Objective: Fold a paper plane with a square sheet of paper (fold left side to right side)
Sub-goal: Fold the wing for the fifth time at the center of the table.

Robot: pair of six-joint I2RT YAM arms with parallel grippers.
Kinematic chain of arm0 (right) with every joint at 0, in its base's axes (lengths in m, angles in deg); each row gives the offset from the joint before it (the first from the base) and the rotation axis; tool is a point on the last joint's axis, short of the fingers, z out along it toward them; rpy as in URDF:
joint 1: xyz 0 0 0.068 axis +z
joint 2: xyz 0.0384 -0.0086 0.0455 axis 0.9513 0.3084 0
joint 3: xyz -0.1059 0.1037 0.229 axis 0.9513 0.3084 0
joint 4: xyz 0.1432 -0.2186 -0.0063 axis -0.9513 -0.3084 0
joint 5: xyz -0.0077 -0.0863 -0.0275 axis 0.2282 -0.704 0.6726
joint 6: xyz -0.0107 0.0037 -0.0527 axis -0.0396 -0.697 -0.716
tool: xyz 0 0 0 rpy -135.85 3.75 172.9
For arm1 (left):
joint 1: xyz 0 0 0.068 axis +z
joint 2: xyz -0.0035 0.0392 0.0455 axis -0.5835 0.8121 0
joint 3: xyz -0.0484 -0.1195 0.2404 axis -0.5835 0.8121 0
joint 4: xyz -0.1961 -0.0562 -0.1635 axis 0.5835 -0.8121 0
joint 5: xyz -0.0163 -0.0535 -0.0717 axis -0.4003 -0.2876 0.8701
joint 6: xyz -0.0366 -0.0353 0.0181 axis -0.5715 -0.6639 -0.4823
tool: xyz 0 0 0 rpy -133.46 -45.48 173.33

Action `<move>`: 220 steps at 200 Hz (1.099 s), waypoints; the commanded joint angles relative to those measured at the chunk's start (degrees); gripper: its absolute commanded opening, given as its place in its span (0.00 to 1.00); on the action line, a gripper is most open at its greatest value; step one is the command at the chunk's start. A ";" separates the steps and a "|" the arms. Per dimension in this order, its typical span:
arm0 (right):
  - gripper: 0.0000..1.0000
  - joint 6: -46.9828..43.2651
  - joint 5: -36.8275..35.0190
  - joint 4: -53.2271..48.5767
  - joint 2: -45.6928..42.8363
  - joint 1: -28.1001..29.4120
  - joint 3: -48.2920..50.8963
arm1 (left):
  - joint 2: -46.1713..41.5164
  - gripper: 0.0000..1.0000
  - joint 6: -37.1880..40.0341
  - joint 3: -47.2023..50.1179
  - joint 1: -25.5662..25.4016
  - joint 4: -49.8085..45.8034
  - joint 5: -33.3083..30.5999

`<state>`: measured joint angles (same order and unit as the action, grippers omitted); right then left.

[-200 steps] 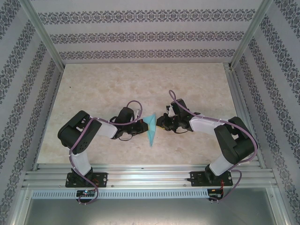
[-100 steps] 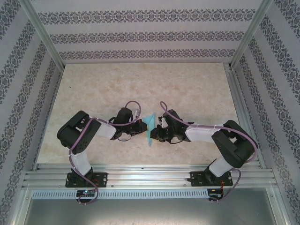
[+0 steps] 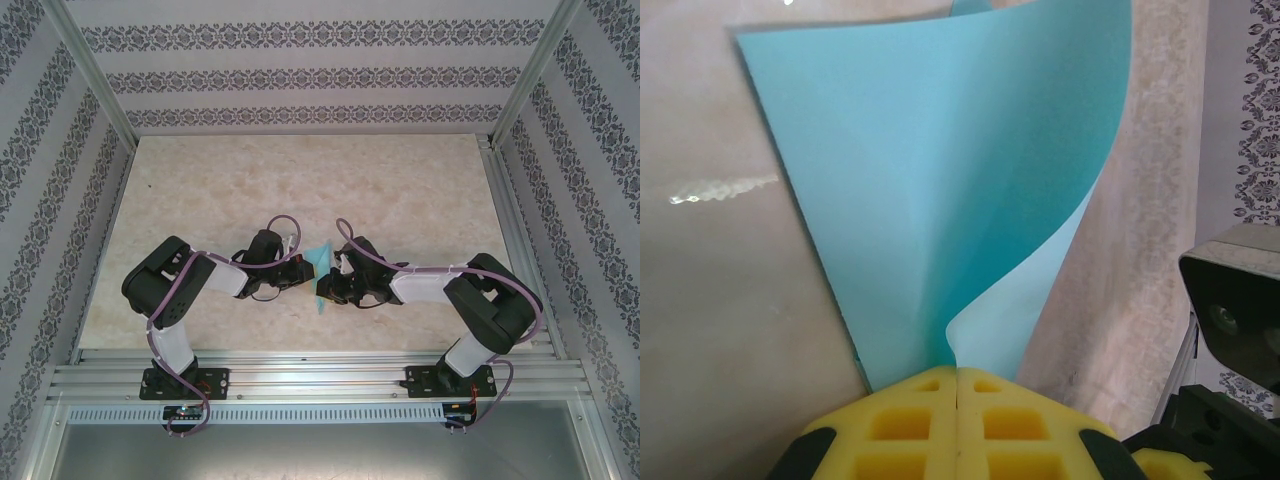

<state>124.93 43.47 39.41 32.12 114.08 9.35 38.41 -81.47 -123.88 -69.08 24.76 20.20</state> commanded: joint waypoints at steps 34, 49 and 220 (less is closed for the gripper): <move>0.15 -0.36 -0.98 0.74 2.78 1.50 -1.61 | -0.01 0.00 1.36 0.88 1.28 -4.09 -2.98; 0.15 -0.36 -1.00 0.85 3.24 1.69 -2.02 | -0.01 0.00 1.37 0.82 1.30 -4.17 -2.96; 0.15 -0.20 -2.41 -1.90 8.01 3.82 -2.75 | -7.01 0.00 8.25 -1.84 4.23 -13.47 -2.46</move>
<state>124.95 42.49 41.18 38.31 116.72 6.44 35.72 -78.80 -123.90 -67.24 18.92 20.46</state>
